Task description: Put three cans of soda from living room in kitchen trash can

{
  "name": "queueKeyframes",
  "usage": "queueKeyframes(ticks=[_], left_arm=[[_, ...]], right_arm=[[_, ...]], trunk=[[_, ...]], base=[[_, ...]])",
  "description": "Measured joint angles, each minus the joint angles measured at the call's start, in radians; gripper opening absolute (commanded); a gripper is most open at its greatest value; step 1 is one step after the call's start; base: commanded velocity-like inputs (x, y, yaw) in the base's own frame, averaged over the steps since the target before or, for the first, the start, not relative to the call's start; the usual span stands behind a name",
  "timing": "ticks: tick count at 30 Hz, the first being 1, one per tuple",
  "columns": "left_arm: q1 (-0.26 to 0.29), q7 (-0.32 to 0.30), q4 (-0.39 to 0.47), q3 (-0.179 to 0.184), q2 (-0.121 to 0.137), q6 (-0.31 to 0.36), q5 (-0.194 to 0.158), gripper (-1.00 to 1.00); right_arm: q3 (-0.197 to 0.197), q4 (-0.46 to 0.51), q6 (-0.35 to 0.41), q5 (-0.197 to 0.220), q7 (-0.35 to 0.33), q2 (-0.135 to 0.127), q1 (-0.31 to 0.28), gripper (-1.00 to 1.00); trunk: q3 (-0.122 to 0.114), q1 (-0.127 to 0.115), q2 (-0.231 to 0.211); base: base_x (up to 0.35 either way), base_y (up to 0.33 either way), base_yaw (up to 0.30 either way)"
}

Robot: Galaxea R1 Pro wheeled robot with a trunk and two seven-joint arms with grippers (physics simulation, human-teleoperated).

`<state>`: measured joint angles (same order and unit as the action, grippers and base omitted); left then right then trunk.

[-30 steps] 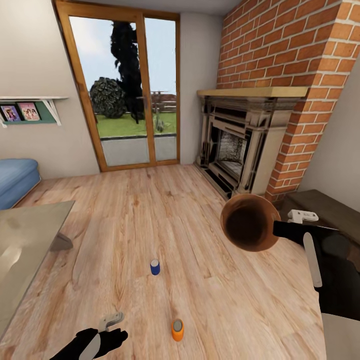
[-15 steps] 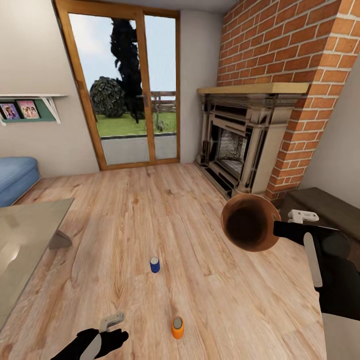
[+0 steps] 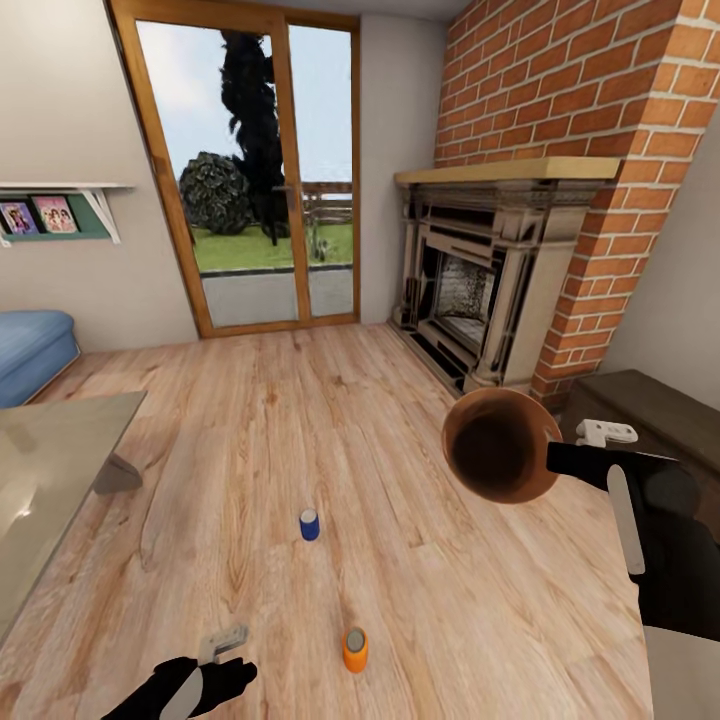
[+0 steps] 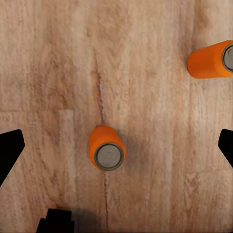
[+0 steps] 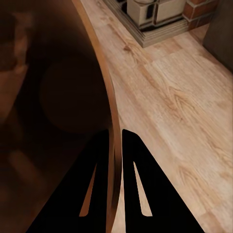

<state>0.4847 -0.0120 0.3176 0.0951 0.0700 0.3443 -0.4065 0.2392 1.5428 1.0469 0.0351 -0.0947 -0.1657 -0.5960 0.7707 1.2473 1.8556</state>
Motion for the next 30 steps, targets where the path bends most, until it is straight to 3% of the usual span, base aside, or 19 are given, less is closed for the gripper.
queueKeyframes(ticks=[30], left_arm=[[0.000, 0.007, -0.002, 0.000, -0.003, 0.013, 0.002, 1.00]], right_arm=[[-0.001, 0.000, 0.000, 0.000, 0.000, 0.001, 0.000, -1.00]], trunk=[[0.094, 0.115, 0.210]], base=[[0.000, 0.000, 0.000]])
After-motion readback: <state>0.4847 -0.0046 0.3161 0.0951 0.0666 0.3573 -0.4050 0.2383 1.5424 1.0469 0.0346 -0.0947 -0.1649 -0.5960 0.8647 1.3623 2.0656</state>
